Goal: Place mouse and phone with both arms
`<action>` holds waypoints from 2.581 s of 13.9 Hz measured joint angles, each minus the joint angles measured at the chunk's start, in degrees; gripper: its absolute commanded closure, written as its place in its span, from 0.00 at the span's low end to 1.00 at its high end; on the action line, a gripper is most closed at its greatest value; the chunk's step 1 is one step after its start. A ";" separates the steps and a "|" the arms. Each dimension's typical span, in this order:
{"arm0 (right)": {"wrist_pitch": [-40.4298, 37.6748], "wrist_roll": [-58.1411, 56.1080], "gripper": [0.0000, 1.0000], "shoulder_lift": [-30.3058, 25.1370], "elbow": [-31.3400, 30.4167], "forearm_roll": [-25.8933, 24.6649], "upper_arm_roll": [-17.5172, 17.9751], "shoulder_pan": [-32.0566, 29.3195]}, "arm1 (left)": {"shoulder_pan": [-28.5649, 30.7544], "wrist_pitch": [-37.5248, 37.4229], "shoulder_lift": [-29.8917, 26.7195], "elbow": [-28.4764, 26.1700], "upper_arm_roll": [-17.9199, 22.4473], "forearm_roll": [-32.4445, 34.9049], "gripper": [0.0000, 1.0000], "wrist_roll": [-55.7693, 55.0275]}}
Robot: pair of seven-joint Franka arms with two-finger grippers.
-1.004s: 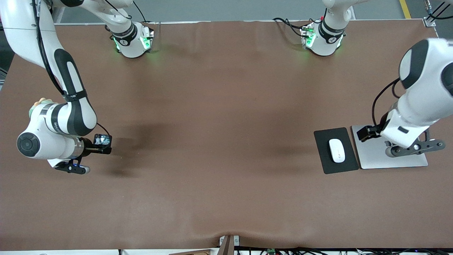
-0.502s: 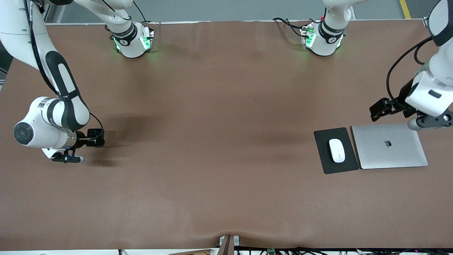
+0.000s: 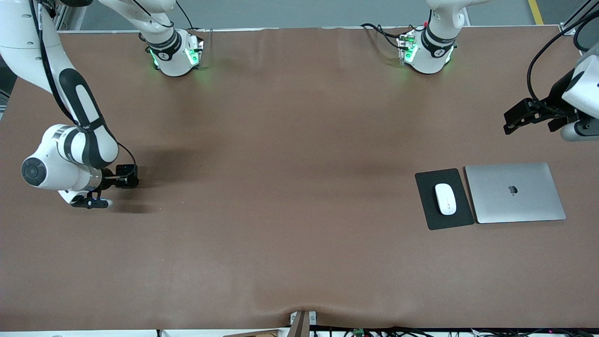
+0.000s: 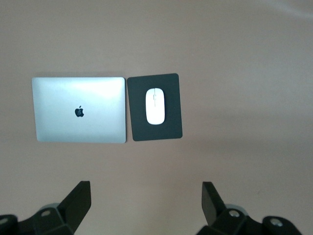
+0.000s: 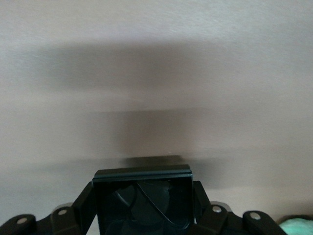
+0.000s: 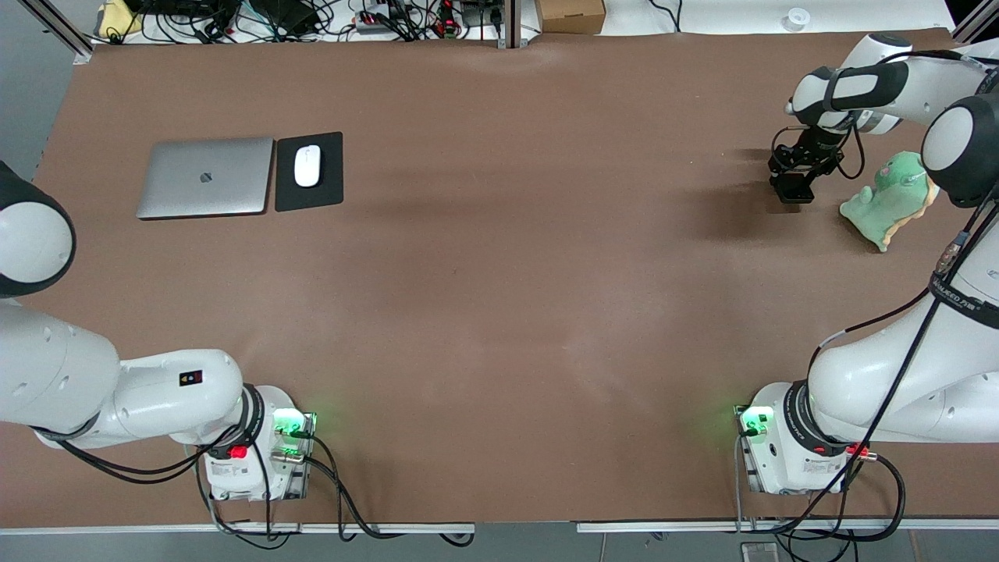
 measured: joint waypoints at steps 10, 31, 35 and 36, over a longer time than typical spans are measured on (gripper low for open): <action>1.24 -1.13 0.93 0.58 -0.87 -0.01 -0.07 -4.92 | -7.42 -2.64 -3.96 -3.04 5.79 -1.03 0.00 0.03; -17.10 7.36 0.00 -19.10 8.45 -0.13 1.46 5.03 | -5.50 -3.76 -4.14 -3.03 6.57 -1.07 0.00 -0.18; -28.11 7.64 0.00 -28.14 10.77 -0.13 1.59 6.80 | -5.50 -3.76 -4.22 -3.03 6.57 -1.08 0.00 -0.18; -31.68 7.76 0.00 -29.29 12.37 -0.13 1.59 7.12 | -5.50 -3.76 -4.24 -3.03 6.57 -1.08 0.00 -0.18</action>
